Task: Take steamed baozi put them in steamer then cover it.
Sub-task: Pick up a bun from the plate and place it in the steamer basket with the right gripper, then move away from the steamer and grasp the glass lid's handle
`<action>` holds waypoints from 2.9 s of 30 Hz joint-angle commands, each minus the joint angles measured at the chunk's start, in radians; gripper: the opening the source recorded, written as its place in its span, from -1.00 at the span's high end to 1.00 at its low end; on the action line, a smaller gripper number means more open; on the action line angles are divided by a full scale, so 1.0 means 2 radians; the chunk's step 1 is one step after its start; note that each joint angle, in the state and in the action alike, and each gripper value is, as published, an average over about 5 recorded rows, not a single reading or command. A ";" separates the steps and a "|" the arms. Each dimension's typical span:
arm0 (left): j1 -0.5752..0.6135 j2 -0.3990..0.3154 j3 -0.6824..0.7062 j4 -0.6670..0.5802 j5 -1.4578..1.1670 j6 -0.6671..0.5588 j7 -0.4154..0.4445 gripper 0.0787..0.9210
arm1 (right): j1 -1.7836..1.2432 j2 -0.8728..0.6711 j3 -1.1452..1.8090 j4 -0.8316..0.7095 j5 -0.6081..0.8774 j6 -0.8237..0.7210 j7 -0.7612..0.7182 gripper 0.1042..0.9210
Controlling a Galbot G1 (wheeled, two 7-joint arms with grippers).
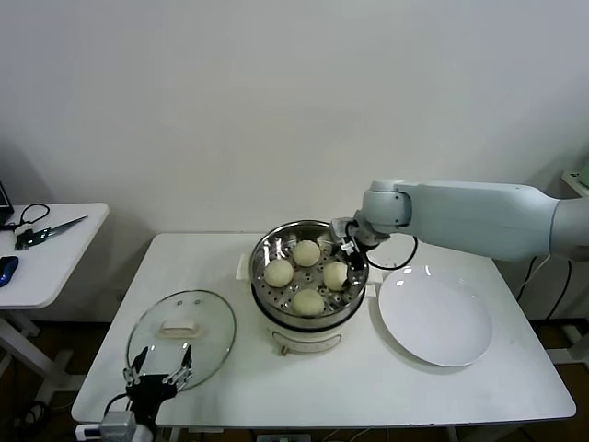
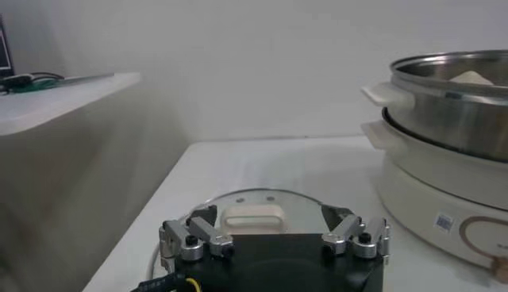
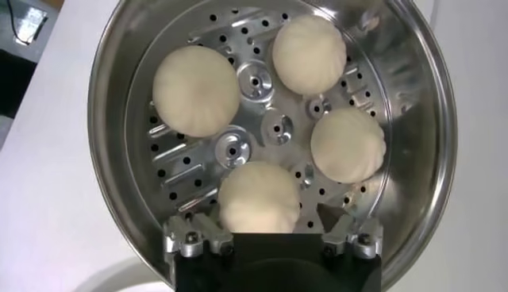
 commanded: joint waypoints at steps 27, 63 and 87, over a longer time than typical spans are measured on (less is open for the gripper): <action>-0.035 0.051 -0.018 0.006 0.037 -0.033 -0.004 -0.77 | -0.671 -0.273 0.860 0.129 0.118 0.096 0.376 -0.76; -0.029 0.094 -0.011 0.211 0.695 -0.203 -0.298 -0.77 | -1.179 0.135 1.135 0.157 -0.112 0.433 0.300 -0.76; -0.157 0.085 0.008 0.344 0.725 -0.190 -0.264 -0.77 | -1.206 0.151 1.131 0.178 -0.117 0.447 0.314 -0.76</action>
